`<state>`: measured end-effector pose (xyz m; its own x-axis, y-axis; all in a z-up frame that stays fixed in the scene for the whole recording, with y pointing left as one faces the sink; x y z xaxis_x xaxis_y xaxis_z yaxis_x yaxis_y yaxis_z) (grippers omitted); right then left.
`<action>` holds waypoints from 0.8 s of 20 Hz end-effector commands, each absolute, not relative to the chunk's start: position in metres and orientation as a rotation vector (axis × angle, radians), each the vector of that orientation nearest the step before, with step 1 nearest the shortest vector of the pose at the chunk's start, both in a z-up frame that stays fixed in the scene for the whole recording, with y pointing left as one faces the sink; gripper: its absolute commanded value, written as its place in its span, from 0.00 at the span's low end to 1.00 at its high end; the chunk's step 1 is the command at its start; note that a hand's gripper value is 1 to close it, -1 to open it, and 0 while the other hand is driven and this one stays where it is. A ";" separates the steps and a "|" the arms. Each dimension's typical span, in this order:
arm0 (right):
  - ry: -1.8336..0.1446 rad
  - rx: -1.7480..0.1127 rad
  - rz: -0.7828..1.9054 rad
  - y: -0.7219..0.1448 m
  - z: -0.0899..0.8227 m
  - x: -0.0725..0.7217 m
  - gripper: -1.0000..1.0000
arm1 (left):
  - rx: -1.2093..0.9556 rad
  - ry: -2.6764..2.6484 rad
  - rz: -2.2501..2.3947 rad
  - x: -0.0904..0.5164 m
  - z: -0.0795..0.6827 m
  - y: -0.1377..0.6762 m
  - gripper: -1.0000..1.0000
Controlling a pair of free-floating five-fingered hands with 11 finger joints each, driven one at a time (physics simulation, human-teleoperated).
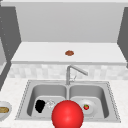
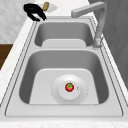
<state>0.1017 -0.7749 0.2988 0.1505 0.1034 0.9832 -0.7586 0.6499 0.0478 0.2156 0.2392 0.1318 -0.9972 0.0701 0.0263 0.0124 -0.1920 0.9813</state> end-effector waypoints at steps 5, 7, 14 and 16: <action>-1.250 0.470 0.852 -0.754 0.293 0.108 0.00 | 0.101 1.973 2.395 0.216 0.132 0.239 0.50; -1.244 0.444 0.875 -0.752 0.293 0.109 0.00 | 0.101 1.973 2.395 0.216 0.132 0.239 0.50; -1.263 0.414 0.904 -0.749 0.285 0.111 0.00 | 0.101 1.973 2.395 0.216 0.132 0.239 0.50; -1.264 0.414 0.906 -0.748 0.283 0.112 0.00 | 0.101 1.973 2.395 0.216 0.132 0.239 0.50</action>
<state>0.1107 -0.7494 0.2858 0.1490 0.2646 0.9528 -0.7616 0.6452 -0.0600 0.2156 0.2392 0.1318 -0.9972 0.0701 0.0263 0.0124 -0.1920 0.9813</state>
